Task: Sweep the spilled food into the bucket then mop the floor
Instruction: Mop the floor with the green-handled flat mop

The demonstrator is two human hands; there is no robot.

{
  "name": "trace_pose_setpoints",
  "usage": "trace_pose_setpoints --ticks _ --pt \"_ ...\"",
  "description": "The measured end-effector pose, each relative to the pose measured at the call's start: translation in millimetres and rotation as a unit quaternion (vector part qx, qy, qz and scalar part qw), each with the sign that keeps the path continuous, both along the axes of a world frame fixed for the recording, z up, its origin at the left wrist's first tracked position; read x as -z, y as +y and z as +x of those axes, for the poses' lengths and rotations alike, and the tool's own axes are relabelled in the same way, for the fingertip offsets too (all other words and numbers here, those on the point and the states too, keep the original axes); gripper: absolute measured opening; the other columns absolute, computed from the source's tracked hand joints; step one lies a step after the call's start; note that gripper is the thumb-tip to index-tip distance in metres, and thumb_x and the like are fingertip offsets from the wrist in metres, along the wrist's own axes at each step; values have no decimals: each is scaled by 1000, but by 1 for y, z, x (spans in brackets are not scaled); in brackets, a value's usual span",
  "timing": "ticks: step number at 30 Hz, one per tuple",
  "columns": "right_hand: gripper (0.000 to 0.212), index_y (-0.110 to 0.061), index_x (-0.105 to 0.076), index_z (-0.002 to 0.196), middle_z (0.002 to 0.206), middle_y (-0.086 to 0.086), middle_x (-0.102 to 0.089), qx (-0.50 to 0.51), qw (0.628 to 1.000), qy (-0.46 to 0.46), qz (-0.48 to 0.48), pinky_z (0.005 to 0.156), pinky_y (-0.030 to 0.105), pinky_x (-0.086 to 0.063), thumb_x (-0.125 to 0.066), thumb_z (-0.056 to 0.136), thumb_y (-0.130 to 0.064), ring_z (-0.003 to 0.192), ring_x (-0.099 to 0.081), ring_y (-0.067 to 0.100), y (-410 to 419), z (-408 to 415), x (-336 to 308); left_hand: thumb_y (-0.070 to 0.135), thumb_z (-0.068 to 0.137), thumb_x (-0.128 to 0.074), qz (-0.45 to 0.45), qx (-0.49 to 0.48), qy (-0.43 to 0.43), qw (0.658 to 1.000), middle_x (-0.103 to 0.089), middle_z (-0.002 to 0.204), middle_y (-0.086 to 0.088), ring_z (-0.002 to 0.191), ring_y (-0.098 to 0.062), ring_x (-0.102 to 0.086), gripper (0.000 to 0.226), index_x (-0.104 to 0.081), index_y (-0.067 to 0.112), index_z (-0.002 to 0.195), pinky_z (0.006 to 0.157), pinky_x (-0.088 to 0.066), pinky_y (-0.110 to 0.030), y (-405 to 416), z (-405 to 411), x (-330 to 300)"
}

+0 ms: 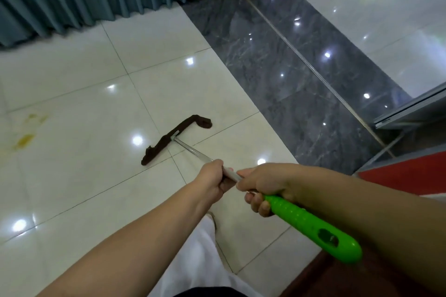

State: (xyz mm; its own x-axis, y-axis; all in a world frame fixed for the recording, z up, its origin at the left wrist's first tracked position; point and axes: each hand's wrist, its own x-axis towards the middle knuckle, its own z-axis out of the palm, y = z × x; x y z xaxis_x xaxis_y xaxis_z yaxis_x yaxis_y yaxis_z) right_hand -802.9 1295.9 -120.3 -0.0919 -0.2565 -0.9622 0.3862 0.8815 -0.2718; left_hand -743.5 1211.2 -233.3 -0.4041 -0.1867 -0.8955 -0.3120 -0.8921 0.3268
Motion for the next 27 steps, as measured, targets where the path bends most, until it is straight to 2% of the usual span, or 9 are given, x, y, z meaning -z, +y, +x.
trace_pose_setpoints --ticks 2,5,8,10,15,18,20,24,27 --pt "37 -17 -47 134 58 1 -32 -14 1000 2 -2 30 9 -27 -36 100 -10 30 -30 4 -21 -13 2 10 99 -33 -20 -6 -1 1000 -50 62 -11 56 -18 -46 25 -43 2 78 29 -39 -13 -19 -11 -4" --pt "38 -16 -45 137 59 1 -32 -16 1000 -4 -1 29 8 -26 -34 101 -9 27 -30 4 -56 -39 4 12 100 -35 -19 -31 -2 999 -47 73 -10 58 -17 -47 22 -42 5 81 27 -39 -13 -50 -34 -5" --pt "26 -18 -51 119 59 1 -32 -17 1000 -17 1 28 7 -25 -34 101 -10 25 -30 4 -96 -64 5 14 101 -35 -21 -52 -3 998 -48 76 -9 60 -17 -50 15 -43 4 92 28 -42 -16 -86 -58 -1" --pt "17 -19 -49 106 60 1 -32 -26 999 -27 5 28 8 -26 -35 101 -11 26 -29 4 -120 -77 6 13 100 -34 -21 -63 1 998 -46 73 -10 58 -17 -49 18 -42 4 86 29 -42 -16 -109 -71 -1" --pt "23 -22 -51 113 60 1 -33 -33 999 -35 6 28 9 -26 -38 98 -9 25 -31 5 -174 -107 10 12 100 -33 -36 -93 6 995 -42 66 -9 40 -16 -54 25 -40 6 77 32 -44 -16 -159 -98 -1" --pt "15 -18 -45 102 60 0 -32 -46 998 -44 7 28 9 -26 -36 97 -6 25 -31 5 -197 -120 13 15 101 -33 -48 -97 -5 994 -41 65 -8 53 -16 -45 29 -39 7 74 31 -44 -15 -182 -111 4" --pt "15 -17 -46 99 60 0 -32 -53 997 -47 7 28 9 -26 -36 97 -6 25 -31 5 -209 -128 17 20 102 -34 -45 -105 -15 993 -42 68 -8 56 -15 -45 27 -41 6 80 30 -44 -16 -193 -118 6" --pt "19 -16 -48 85 57 0 -33 -68 997 -34 3 29 9 -27 -37 96 -5 27 -31 5 -230 -134 20 22 102 -35 -41 -130 -11 991 -44 75 -8 59 -16 -49 17 -41 7 107 30 -44 -17 -211 -124 5" --pt "20 -16 -47 81 52 0 -35 -71 997 -18 3 30 10 -29 -39 94 -3 28 -33 6 -241 -131 23 21 102 -35 -42 -154 1 987 -44 72 -8 47 -17 -56 16 -39 6 108 30 -43 -17 -220 -121 3"
